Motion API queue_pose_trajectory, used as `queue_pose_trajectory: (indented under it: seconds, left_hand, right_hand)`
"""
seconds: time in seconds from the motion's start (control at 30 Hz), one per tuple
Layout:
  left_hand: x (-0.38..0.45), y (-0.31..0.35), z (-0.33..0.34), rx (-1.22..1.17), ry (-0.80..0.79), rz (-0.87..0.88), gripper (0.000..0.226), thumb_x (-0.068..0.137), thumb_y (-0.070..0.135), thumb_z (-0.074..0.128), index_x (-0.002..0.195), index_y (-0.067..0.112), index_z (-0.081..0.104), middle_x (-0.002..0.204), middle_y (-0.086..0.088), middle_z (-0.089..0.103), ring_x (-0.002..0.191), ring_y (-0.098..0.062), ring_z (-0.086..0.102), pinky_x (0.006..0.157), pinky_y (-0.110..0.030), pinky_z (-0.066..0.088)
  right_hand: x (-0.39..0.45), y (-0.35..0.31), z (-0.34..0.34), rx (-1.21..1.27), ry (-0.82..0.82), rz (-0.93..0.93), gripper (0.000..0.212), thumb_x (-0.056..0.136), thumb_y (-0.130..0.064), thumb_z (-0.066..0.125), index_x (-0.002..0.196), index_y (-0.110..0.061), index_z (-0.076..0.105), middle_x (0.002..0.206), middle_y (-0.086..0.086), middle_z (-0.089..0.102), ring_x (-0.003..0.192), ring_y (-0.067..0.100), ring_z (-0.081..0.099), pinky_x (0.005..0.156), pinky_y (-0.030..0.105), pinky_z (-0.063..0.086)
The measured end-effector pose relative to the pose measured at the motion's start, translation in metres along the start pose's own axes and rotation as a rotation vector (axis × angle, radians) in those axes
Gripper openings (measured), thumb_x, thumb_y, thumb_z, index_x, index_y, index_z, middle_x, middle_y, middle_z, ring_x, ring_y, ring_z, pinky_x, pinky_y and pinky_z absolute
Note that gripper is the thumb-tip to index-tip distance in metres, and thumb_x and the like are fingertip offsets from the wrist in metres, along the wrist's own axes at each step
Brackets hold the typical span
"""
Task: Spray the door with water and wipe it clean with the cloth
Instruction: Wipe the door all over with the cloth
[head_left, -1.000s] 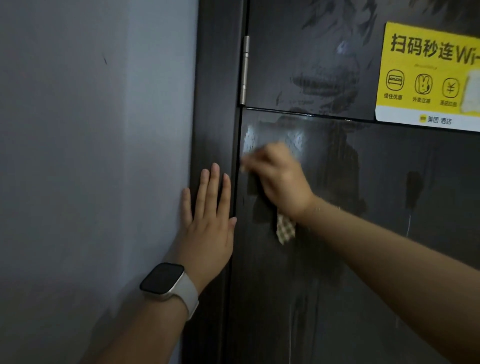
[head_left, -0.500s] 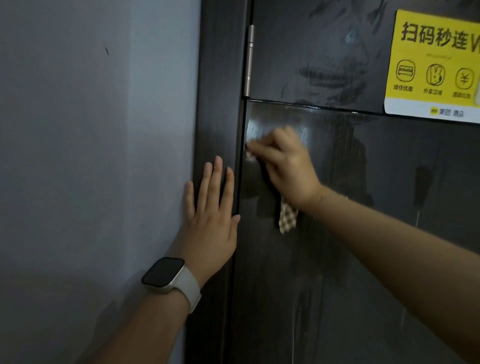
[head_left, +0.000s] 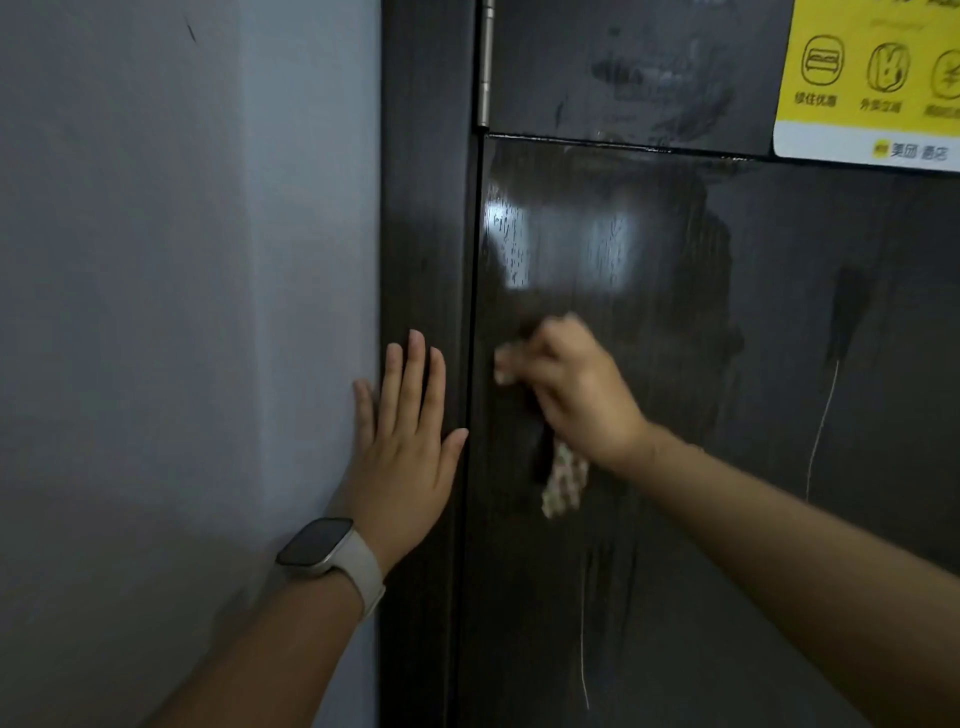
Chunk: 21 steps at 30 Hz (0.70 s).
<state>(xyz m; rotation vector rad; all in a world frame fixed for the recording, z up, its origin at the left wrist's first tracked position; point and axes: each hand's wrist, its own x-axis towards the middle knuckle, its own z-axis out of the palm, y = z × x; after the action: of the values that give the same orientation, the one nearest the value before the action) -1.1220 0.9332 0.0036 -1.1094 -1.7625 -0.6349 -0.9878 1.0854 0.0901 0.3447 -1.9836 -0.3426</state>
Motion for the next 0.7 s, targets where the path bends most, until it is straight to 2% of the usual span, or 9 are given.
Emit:
queue_pose_trajectory:
  seconds: [0.07, 0.17, 0.23, 0.3, 0.4, 0.47, 0.53, 0.63, 0.7]
  left_hand:
    - [-0.001, 0.001, 0.001, 0.011, 0.009, 0.002, 0.072, 0.100, 0.042, 0.029, 0.156, 0.013, -0.005, 0.164, -0.011, -0.013, 0.152, -0.026, -0.012, 0.118, -0.057, 0.004]
    - [-0.003, 0.002, 0.002, 0.016, 0.024, -0.001, 0.072, 0.101, 0.040, 0.031, 0.156, 0.012, -0.004, 0.164, -0.011, -0.012, 0.152, -0.026, -0.012, 0.119, -0.056, 0.004]
    - [-0.002, 0.003, 0.002, 0.001, 0.026, 0.000, 0.072, 0.101, 0.039, 0.033, 0.156, 0.013, -0.004, 0.164, -0.011, -0.012, 0.152, -0.026, -0.012, 0.119, -0.056, 0.003]
    - [-0.002, 0.003, 0.000, -0.015, 0.021, 0.001, 0.071, 0.101, 0.039, 0.033, 0.156, 0.014, -0.005, 0.164, -0.010, -0.013, 0.151, -0.025, -0.013, 0.119, -0.056, 0.001]
    - [-0.003, 0.008, -0.004, -0.012, 0.002, -0.017, 0.068, 0.101, 0.038, 0.029, 0.156, 0.013, -0.002, 0.164, -0.012, -0.010, 0.152, -0.027, -0.011, 0.120, -0.055, 0.001]
    - [-0.003, 0.019, -0.007, 0.017, -0.014, -0.043, 0.067, 0.101, 0.037, 0.026, 0.156, 0.011, 0.000, 0.164, -0.014, -0.008, 0.152, -0.029, -0.009, 0.120, -0.055, 0.001]
    - [-0.007, 0.031, -0.007, 0.033, -0.051, 0.002, 0.070, 0.100, 0.036, 0.033, 0.156, 0.010, 0.001, 0.164, -0.014, -0.010, 0.152, -0.029, -0.010, 0.120, -0.053, -0.001]
    - [-0.019, 0.050, 0.003, 0.085, -0.122, 0.145, 0.084, 0.093, 0.030, 0.057, 0.157, 0.011, 0.005, 0.165, -0.010, -0.010, 0.152, -0.027, -0.010, 0.121, -0.052, -0.003]
    - [-0.024, 0.062, 0.011, 0.116, -0.139, 0.130, 0.088, 0.090, 0.031, 0.062, 0.157, 0.012, 0.009, 0.165, -0.009, -0.008, 0.152, -0.026, -0.008, 0.119, -0.054, -0.006]
  right_hand:
    - [0.037, 0.004, -0.003, -0.040, 0.182, 0.111, 0.025, 0.094, -0.011, 0.052, 0.101, -0.002, 0.074, 0.083, 0.014, 0.057, 0.083, 0.022, 0.047, 0.069, 0.028, 0.039]
    - [0.040, -0.006, 0.010, -0.022, 0.269, 0.209, 0.019, 0.091, -0.005, 0.059, 0.102, -0.004, 0.074, 0.085, 0.012, 0.056, 0.084, 0.021, 0.048, 0.075, 0.012, 0.035]
    - [0.004, -0.022, 0.025, 0.009, 0.159, 0.135, 0.023, 0.092, -0.006, 0.055, 0.105, -0.004, 0.073, 0.090, 0.013, 0.058, 0.085, 0.021, 0.047, 0.075, 0.019, 0.037]
    - [-0.050, -0.041, 0.041, 0.021, -0.045, 0.005, 0.022, 0.092, -0.008, 0.055, 0.109, -0.005, 0.070, 0.097, 0.011, 0.062, 0.086, 0.020, 0.048, 0.073, 0.027, 0.040]
    - [-0.125, -0.062, 0.058, 0.073, -0.268, -0.094, 0.026, 0.101, -0.013, 0.047, 0.110, -0.006, 0.070, 0.099, 0.007, 0.066, 0.083, 0.020, 0.051, 0.067, 0.032, 0.047]
    - [-0.152, -0.063, 0.056, 0.090, -0.362, -0.116, 0.037, 0.107, -0.017, 0.036, 0.106, -0.006, 0.072, 0.094, 0.005, 0.066, 0.079, 0.020, 0.052, 0.064, 0.033, 0.048]
    - [-0.153, -0.053, 0.044, 0.082, -0.401, -0.085, 0.041, 0.107, -0.024, 0.035, 0.101, -0.009, 0.072, 0.092, 0.004, 0.066, 0.080, 0.019, 0.054, 0.064, 0.035, 0.050]
    - [-0.132, -0.016, 0.010, 0.043, -0.250, 0.062, 0.036, 0.103, -0.034, 0.044, 0.096, -0.013, 0.072, 0.095, 0.002, 0.065, 0.088, 0.017, 0.058, 0.076, 0.039, 0.052]
    - [-0.108, 0.008, -0.013, -0.048, -0.052, 0.149, 0.035, 0.103, -0.023, 0.044, 0.097, -0.006, 0.074, 0.094, 0.011, 0.064, 0.088, 0.025, 0.057, 0.075, 0.037, 0.048]
